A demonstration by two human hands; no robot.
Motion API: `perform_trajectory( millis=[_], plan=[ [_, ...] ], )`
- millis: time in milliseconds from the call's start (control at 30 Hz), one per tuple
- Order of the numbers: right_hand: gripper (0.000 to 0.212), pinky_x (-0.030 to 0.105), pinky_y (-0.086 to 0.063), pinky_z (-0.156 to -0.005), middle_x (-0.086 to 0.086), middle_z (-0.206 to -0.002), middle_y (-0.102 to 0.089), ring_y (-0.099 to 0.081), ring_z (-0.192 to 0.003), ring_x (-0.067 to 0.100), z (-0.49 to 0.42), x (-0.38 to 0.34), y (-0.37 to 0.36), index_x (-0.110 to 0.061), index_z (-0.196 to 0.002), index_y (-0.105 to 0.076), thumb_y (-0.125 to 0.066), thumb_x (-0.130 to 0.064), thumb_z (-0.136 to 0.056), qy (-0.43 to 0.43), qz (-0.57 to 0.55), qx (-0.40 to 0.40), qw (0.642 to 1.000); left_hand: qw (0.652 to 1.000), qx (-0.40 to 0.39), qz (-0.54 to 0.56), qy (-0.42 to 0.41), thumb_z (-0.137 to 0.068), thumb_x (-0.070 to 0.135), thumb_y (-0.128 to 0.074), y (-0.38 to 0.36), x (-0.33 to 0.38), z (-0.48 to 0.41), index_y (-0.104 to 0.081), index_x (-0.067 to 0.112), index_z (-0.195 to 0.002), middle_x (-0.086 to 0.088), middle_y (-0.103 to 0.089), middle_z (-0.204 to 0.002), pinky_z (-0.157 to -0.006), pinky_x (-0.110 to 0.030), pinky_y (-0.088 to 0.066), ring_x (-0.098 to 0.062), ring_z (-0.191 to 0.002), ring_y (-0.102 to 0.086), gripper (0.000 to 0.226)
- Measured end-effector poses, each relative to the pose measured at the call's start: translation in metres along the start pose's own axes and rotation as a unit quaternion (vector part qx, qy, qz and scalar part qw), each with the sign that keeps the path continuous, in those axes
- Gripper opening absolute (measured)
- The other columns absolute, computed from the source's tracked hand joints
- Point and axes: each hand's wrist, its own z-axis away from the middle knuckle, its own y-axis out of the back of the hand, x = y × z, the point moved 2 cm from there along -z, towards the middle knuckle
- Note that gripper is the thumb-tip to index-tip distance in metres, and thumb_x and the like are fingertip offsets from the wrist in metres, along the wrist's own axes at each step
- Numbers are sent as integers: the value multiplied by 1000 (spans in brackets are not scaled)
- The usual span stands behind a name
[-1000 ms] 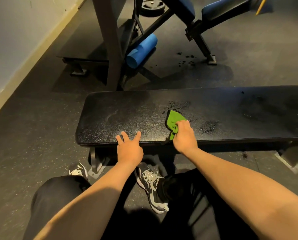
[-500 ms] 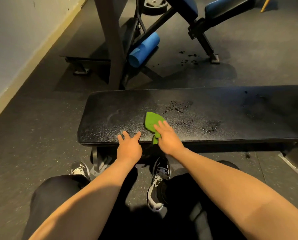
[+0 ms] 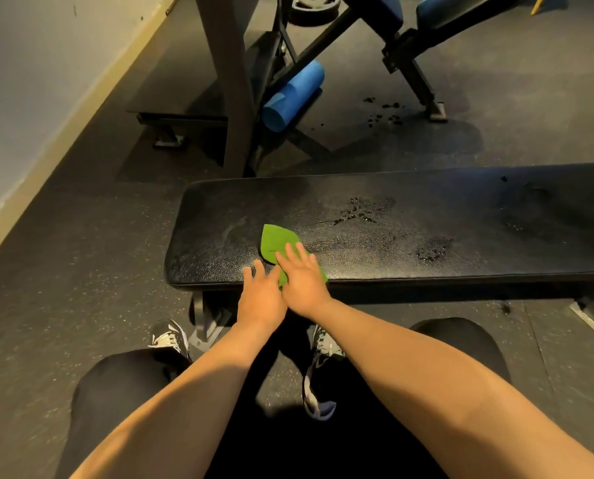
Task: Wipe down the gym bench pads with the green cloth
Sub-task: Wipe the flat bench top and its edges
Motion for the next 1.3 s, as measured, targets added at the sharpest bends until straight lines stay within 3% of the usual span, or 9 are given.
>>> perform_trajectory(
  millis=[200,300,467,633,767,867,1000,1167,1300],
  plan=[
    [89,34,7,-120,2,-166,-1,9,-152,21,11,44,27,-21,-158,-14,-57,1,-84,75,79,-53,993,999,1,32,13,-95,6,-45,10,0,2,-36,20,-154,-19,-21,-162,-117,-45,-30,-39,-149,-17,61],
    [93,35,3,-122,2,-166,1,9,-152,22,26,72,42,-23,-159,-10,-60,3,-84,18,93,-13,995,999,2,43,20,-97,7,-44,12,2,3,-36,20,-154,-15,-22,-162,-114,-45,-34,-36,-150,-16,59],
    [85,36,-6,-124,5,-166,1,8,-152,23,42,94,48,-19,-158,-10,-43,15,-88,-73,106,66,989,999,0,51,14,-98,2,-41,10,-6,7,-27,28,-158,-7,-9,-168,-111,-43,-41,-27,-155,-2,67],
    [79,36,-1,-122,10,-166,-2,6,-152,27,28,57,23,-14,-158,-13,-46,10,-91,-14,136,90,987,998,2,57,12,-98,3,-41,3,-13,13,-21,35,-158,4,-3,-169,-111,-37,-40,-18,-155,4,72],
    [67,38,2,-122,11,-165,-12,-1,-153,28,5,6,-13,-13,-156,-22,-46,0,-96,61,115,93,987,999,-14,44,-12,-94,2,-44,7,-22,10,-26,30,-158,-2,-8,-169,-122,-37,-23,-21,-156,-3,72],
    [62,39,1,-121,10,-163,-18,-6,-152,28,-3,2,-25,-15,-155,-27,-47,-3,-97,69,111,116,985,999,-26,23,-22,-91,1,-46,10,-25,9,-26,26,-158,-7,-9,-169,-122,-42,-22,-26,-156,-5,74],
    [69,42,-4,-123,8,-164,-14,-5,-153,27,2,21,-14,-17,-157,-20,-47,1,-96,106,151,89,979,997,-34,74,9,-87,2,-51,2,-12,17,-15,26,-161,-7,7,-169,-124,-43,-16,-28,-155,10,85],
    [80,44,-3,-124,3,-165,-11,-3,-153,22,19,46,1,-22,-158,-13,-49,2,-91,67,199,108,972,994,-65,75,37,-89,5,-51,0,-2,20,-11,33,-160,-5,16,-168,-124,-45,-16,-29,-153,19,87],
    [90,46,0,-123,0,-166,-1,5,-153,20,35,78,20,-24,-159,-2,-50,3,-88,14,239,99,966,997,-60,-2,42,-91,6,-48,1,4,21,-4,35,-160,-8,15,-167,-121,-43,-24,-33,-153,16,87]
  ],
)
